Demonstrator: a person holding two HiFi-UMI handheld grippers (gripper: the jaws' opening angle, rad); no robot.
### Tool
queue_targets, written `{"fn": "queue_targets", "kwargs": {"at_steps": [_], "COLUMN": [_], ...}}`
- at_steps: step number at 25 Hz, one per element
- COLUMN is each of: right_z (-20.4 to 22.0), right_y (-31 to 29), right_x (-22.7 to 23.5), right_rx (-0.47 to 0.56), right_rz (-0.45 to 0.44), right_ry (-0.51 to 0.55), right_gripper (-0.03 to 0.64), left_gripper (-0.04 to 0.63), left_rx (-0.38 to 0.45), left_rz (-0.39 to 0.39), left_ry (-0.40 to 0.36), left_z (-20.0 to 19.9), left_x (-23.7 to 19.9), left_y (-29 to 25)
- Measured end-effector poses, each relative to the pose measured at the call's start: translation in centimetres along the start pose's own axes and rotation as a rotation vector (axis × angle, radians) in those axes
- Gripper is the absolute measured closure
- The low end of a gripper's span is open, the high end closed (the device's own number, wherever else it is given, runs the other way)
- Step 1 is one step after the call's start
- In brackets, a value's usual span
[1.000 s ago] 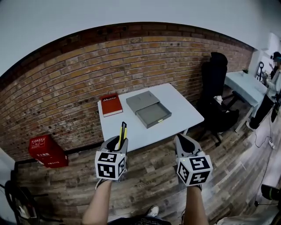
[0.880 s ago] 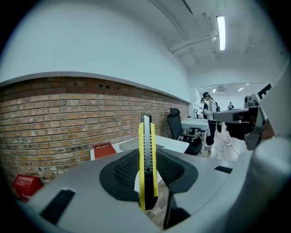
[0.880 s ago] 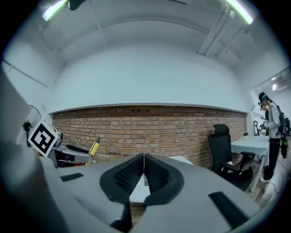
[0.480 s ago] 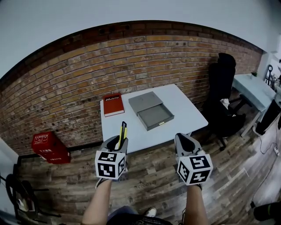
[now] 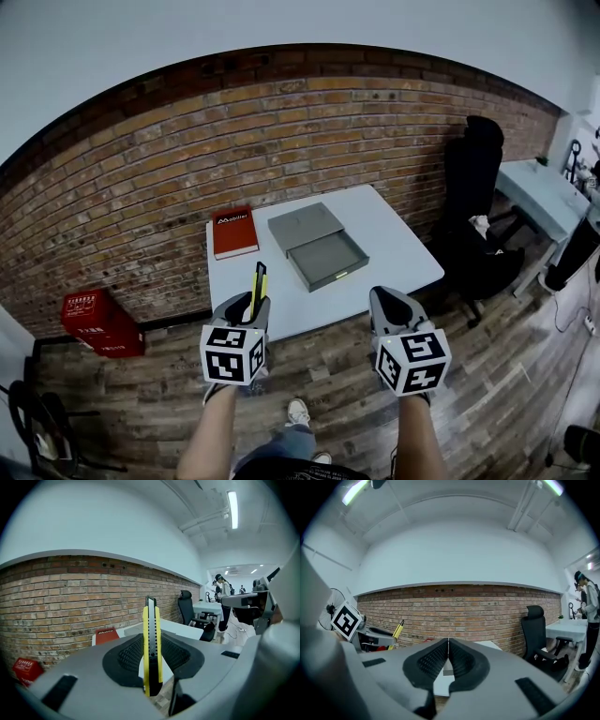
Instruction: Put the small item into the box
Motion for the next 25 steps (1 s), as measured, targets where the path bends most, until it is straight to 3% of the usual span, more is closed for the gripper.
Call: {"fn": "queue_targets", "kwargs": {"at_steps": [17,25], "right_z": [-3.2,-4.3], "right_y": [-16.0,-22.0], "right_x": [5.6,6.3], "right_rx": [-0.041,-0.066], "right_rz": [0.047,0.070], "right_ry": [0.024,0.026], "right_gripper": [0.595,0.595], "left_gripper": [0.465,0.465], "left_rx": [-0.025,-0.041], "left_rz": [0.040,0.066], "left_ry": [-0.001,0.016], "left_z": [-4.8,-5.9], "left_x": [-7.6,-11.3], "left_y": [-16.3,-21.5]}}
Point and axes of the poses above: the fingertips, and each gripper's own axes: y backward along the fingers, x to its right, z out of its underside, the point moved 8 cm from there along y, backward along the fingers, and after that the axes turned 1 degree about -y, right-handed, at the moved point
